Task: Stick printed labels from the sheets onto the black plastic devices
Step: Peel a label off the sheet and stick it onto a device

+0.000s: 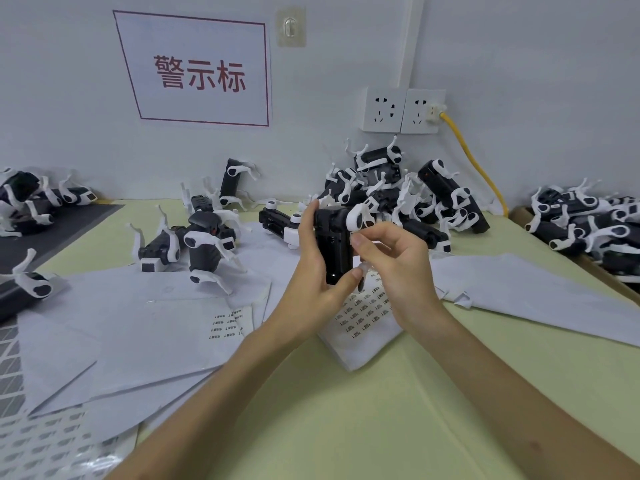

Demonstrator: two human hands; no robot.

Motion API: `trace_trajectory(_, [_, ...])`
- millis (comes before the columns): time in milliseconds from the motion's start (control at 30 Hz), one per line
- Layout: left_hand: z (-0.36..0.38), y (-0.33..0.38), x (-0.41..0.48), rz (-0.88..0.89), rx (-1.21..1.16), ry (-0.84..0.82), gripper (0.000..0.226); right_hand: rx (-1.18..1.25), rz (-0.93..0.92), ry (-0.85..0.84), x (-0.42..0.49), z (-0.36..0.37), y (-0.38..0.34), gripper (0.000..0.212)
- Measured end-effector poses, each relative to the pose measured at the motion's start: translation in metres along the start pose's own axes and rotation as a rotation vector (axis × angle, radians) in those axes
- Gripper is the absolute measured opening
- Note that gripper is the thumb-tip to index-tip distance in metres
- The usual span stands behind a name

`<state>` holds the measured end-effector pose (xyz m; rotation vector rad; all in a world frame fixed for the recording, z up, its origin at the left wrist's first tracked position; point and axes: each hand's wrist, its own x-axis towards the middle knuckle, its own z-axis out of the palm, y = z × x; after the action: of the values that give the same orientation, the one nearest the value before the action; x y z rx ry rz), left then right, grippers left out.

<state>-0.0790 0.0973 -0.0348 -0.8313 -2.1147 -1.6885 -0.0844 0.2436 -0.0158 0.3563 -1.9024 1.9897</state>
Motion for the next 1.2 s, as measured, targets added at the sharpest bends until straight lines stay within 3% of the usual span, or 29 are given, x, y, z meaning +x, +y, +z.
trace_trajectory(167, [-0.004, 0.001, 0.001, 0.027, 0.033, -0.015, 0.095, 0.086, 0.133, -0.034, 0.003, -0.002, 0.000, 0.009])
trace_trajectory(300, [-0.009, 0.002, 0.003, 0.018, 0.012, -0.017, 0.094, 0.014, 0.203, -0.007, 0.005, -0.006, -0.006, 0.040])
trace_trajectory(367, [-0.008, 0.005, 0.005, -0.019, -0.087, -0.007, 0.094, -0.024, 0.207, -0.048, 0.004, -0.004, -0.006, 0.044])
trace_trajectory(500, [-0.009, 0.009, 0.008, -0.173, -0.390, 0.078, 0.090, 0.016, 0.182, -0.127, 0.001, -0.001, -0.005, 0.020])
trace_trajectory(667, [-0.017, 0.008, 0.014, -0.293, -0.619, 0.198, 0.060, -0.153, -0.100, -0.225, -0.003, 0.001, -0.006, 0.014])
trace_trajectory(900, [-0.018, 0.007, 0.015, -0.385, -0.510, 0.293, 0.051, -0.190, -0.156, -0.228, -0.011, 0.008, -0.004, 0.018])
trace_trajectory(1100, [-0.022, 0.009, 0.015, -0.375, -0.367, 0.285, 0.021, -0.216, -0.161, -0.249, -0.015, 0.009, -0.002, 0.022])
trace_trajectory(1200, [-0.021, 0.007, 0.014, -0.414, -0.371, 0.292, 0.016, -0.239, -0.190, -0.258, -0.015, 0.009, 0.001, 0.022])
